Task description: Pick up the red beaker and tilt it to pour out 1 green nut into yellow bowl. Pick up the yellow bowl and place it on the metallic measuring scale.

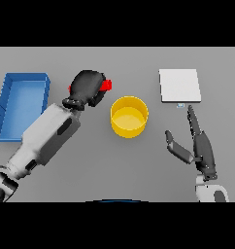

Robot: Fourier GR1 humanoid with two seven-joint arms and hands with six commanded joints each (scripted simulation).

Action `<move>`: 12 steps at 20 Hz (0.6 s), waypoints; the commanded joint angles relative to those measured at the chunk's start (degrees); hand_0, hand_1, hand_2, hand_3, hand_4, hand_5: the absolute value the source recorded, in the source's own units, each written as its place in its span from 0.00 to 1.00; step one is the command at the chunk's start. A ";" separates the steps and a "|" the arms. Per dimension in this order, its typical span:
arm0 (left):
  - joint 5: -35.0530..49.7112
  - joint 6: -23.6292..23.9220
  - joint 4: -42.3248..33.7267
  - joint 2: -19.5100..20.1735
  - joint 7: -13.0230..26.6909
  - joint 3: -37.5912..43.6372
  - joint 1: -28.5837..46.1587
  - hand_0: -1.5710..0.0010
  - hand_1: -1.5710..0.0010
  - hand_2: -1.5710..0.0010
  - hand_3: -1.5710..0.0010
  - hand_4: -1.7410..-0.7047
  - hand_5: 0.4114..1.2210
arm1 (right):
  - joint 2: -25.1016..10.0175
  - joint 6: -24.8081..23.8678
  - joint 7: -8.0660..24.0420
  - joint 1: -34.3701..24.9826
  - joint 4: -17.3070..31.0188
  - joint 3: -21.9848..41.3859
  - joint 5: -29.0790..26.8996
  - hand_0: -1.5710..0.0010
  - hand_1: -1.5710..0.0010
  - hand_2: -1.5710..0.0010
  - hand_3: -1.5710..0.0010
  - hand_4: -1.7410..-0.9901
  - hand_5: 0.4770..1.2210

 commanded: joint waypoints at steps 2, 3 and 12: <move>-2.30 -1.62 0.46 1.19 -0.36 -2.34 -2.18 0.00 0.00 0.00 0.00 0.00 0.96 | 0.28 -0.29 0.10 -0.11 -0.39 0.38 0.50 1.00 1.00 1.00 1.00 0.62 0.31; -3.41 -2.17 1.02 1.46 -0.81 -3.71 -2.88 0.00 0.00 0.00 0.00 0.05 0.97 | 0.38 -0.65 0.11 0.06 -0.22 0.25 0.70 1.00 1.00 1.00 1.00 0.61 0.31; -11.50 -13.75 6.40 1.73 -6.63 -17.20 -14.30 0.00 0.00 0.00 0.10 0.02 1.00 | 2.06 -0.27 -1.16 0.04 0.89 -0.95 -2.81 1.00 1.00 1.00 1.00 0.60 0.24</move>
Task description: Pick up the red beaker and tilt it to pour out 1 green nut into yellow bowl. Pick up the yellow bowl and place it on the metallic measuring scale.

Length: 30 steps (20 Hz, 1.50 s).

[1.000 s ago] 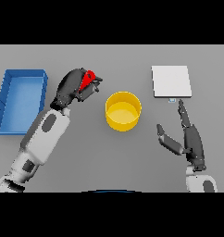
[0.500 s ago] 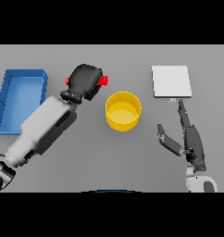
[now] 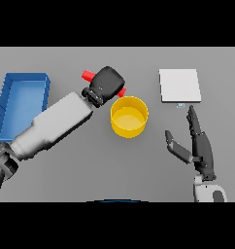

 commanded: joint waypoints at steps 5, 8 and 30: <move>-4.48 -3.85 2.40 0.36 -2.50 -7.94 -3.96 0.00 0.00 0.00 0.03 0.01 1.00 | 0.43 -0.52 0.37 -0.99 1.10 -0.29 0.00 1.00 1.00 1.00 1.00 0.60 0.21; -6.49 -5.26 3.75 -0.26 -3.38 -11.51 -6.76 0.00 0.00 0.00 0.02 0.00 1.00 | 0.34 -0.88 -0.20 -0.27 0.42 -0.02 0.71 1.00 1.00 1.00 1.00 0.60 0.20; -10.01 -3.59 13.92 1.01 -13.96 -23.27 -27.47 0.00 0.00 0.11 0.04 0.06 1.00 | 0.60 -3.36 -1.57 -0.22 1.52 0.91 4.65 1.00 1.00 1.00 1.00 0.72 0.15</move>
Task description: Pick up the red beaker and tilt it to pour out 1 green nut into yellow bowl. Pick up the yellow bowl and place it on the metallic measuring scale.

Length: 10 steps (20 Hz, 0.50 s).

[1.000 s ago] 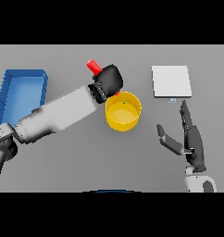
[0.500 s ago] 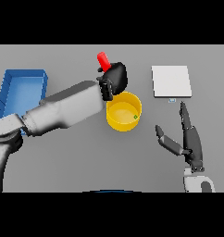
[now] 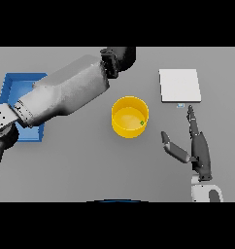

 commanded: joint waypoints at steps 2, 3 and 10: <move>2.00 1.58 1.77 2.01 -1.14 2.52 -3.41 0.00 0.00 0.07 0.34 0.04 1.00 | 0.45 0.09 0.40 -0.65 0.29 0.10 -0.35 1.00 1.00 1.00 1.00 0.74 0.16; 3.21 2.32 2.95 2.75 -1.31 3.75 -4.59 0.00 0.00 0.06 0.27 0.04 1.00 | -0.06 0.57 0.55 -0.77 0.07 -0.61 -1.41 1.00 1.00 1.00 1.00 0.74 0.16; 20.90 4.05 15.98 8.29 10.20 21.63 -6.07 0.00 0.00 0.01 0.13 0.01 1.00 | -0.44 2.68 -0.16 -1.31 0.47 -1.00 -4.13 1.00 1.00 1.00 1.00 0.71 0.16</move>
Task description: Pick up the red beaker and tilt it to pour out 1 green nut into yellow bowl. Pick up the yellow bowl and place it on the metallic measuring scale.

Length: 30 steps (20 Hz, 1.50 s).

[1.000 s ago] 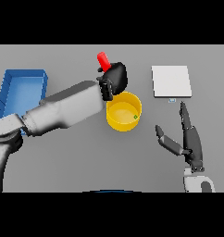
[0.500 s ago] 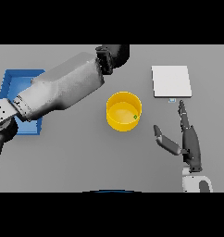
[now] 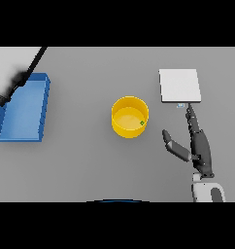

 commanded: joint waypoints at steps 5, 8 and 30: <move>15.66 8.48 0.48 6.92 1.78 11.48 8.54 0.00 0.00 0.00 0.10 0.00 1.00 | -0.69 0.70 -1.84 -0.05 0.70 -0.43 -0.81 1.00 1.00 1.00 1.00 0.69 0.15; 23.70 13.49 -5.04 11.81 6.37 16.15 15.95 0.00 0.00 0.00 0.10 0.00 1.00 | -1.35 0.52 -2.07 -0.55 1.44 -0.39 0.08 1.00 1.00 1.00 1.00 0.69 0.15; 47.62 46.23 -41.04 23.50 28.27 13.30 58.92 0.00 0.00 0.00 0.01 0.00 0.69 | -2.67 1.27 -1.68 -0.55 0.96 0.74 1.63 1.00 1.00 1.00 1.00 0.71 0.25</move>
